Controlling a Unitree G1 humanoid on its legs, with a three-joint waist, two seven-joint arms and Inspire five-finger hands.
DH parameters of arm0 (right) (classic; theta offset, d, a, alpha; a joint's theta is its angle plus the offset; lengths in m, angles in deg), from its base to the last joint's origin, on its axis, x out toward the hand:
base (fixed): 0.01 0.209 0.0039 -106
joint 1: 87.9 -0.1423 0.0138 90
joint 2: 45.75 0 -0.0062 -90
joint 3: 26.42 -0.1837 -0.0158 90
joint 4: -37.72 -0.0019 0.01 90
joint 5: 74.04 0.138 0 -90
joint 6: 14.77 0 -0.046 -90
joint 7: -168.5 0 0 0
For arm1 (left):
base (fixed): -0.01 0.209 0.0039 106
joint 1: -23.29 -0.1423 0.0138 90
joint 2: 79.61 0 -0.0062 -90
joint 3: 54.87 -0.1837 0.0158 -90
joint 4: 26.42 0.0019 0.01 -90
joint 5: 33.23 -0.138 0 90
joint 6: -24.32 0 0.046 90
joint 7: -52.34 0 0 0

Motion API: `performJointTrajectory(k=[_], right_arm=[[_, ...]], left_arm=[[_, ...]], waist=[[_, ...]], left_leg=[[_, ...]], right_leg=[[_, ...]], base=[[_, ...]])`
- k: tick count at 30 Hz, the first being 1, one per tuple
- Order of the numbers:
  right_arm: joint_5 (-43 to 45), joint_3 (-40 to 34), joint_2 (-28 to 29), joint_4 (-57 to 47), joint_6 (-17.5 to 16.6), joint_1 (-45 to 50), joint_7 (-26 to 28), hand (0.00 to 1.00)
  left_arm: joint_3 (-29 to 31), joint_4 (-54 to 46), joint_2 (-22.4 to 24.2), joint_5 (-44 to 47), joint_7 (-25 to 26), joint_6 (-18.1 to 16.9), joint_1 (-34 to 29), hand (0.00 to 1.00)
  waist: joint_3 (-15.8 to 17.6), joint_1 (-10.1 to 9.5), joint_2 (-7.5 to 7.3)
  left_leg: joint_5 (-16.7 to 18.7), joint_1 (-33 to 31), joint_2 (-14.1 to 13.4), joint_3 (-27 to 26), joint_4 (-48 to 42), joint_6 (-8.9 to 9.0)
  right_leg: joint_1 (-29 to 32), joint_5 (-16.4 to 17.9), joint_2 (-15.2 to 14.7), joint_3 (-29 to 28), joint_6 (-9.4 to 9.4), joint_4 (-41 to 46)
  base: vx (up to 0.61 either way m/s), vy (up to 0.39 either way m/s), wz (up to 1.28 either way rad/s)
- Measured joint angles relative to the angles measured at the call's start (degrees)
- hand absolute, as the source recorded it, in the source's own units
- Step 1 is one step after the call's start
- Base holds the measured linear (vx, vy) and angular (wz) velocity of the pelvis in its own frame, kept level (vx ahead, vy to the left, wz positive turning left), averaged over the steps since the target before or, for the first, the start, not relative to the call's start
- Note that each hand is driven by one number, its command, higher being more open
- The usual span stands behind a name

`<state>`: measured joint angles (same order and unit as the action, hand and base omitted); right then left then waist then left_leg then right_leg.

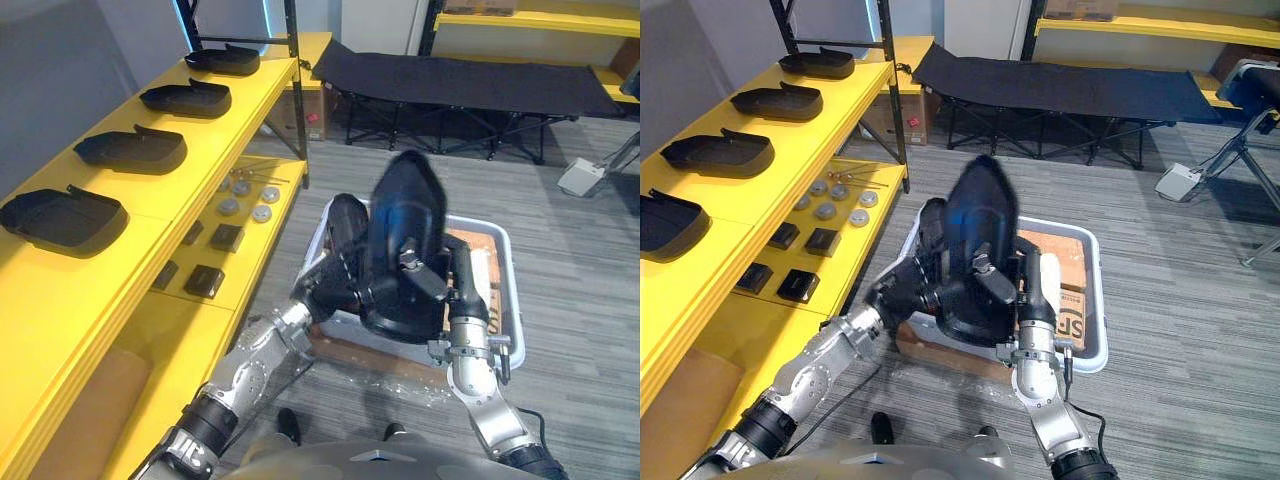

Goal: Walk over and take three plastic housings, then place them on the shelf

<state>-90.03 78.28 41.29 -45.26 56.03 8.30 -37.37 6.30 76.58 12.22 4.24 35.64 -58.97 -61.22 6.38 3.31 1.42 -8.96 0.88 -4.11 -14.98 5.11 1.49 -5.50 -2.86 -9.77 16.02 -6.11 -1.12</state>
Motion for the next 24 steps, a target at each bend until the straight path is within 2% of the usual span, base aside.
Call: performJointTrajectory(k=[3, 6, 15, 16, 19, 22, 24], right_arm=[[-1.7, 2.9, -0.6, -0.5, -2.5, -3.1, 4.6, 0.00], [-2.2, 4.9, -1.4, -2.3, -4.9, -3.7, 7.0, 0.00], [-3.3, 5.0, -1.0, -2.8, -5.3, -4.3, 7.3, 0.00], [-3.3, 5.0, -1.0, -2.8, -5.3, -4.4, 7.3, 0.00], [-3.3, 5.1, -1.0, -2.8, -5.3, -4.4, 7.3, 0.00], [-3.3, 5.1, -1.0, -2.8, -5.3, -4.7, 7.1, 0.00], [-3.3, 5.1, -0.5, -2.8, -5.3, -4.8, 6.6, 0.00]], left_arm=[[-3.6, 1.3, -0.2, -2.8, 0.4, 5.0, -1.8, 1.00], [-4.0, 1.5, -0.2, -4.0, 0.5, 7.3, -2.6, 1.00], [-2.8, 1.5, 0.1, -3.7, 0.3, 7.3, -2.6, 1.00], [-2.8, 1.5, 0.1, -3.7, 0.3, 7.3, -2.6, 0.00], [-2.8, 1.5, 0.1, -3.6, 0.3, 7.2, -2.6, 0.00], [-2.9, 2.2, 0.2, 0.8, 0.4, 6.5, -2.6, 0.00], [-2.9, 2.4, 0.4, 3.1, 0.5, 4.5, -2.9, 0.00]], waist=[[0.0, -0.02, 0.00], [0.0, -0.83, -0.01], [0.1, -1.42, -0.09], [0.1, -1.39, -0.11], [0.1, -1.40, -0.13], [0.1, -1.41, -0.15], [0.2, -1.44, -0.27]], left_leg=[[0.0, 0.0, -0.1, 0.0, 0.0, 0.06], [0.0, 0.0, 0.0, 0.2, 0.0, 0.06], [0.0, 0.2, 0.2, 0.7, 0.0, 0.05], [0.0, 0.2, 0.2, 0.7, 0.0, 0.06], [0.0, 0.2, 0.1, 0.7, 0.0, 0.07], [0.0, 0.2, 0.1, 0.7, 0.0, 0.07], [0.0, 0.2, 0.1, 0.8, 0.0, 0.08]], right_leg=[[0.0, 0.0, 0.0, 0.0, 0.04, -0.1], [-0.1, 0.0, 0.0, 0.3, 0.07, -0.1], [-0.6, 0.1, -0.1, 0.9, 0.04, 0.0], [-0.6, 0.1, -0.1, 0.9, 0.04, 0.0], [-0.6, 0.1, -0.1, 0.9, 0.05, 0.0], [-0.6, 0.1, -0.1, 0.9, 0.06, -0.1], [-0.7, 0.1, -0.1, 0.9, 0.06, -0.1]], base=[[0.00, 0.000, 0.00], [0.00, 0.000, 0.04], [0.00, 0.000, 0.03], [0.00, 0.000, 0.00], [0.00, 0.000, 0.00], [0.00, 0.000, 0.00], [0.00, 0.000, 0.00]])
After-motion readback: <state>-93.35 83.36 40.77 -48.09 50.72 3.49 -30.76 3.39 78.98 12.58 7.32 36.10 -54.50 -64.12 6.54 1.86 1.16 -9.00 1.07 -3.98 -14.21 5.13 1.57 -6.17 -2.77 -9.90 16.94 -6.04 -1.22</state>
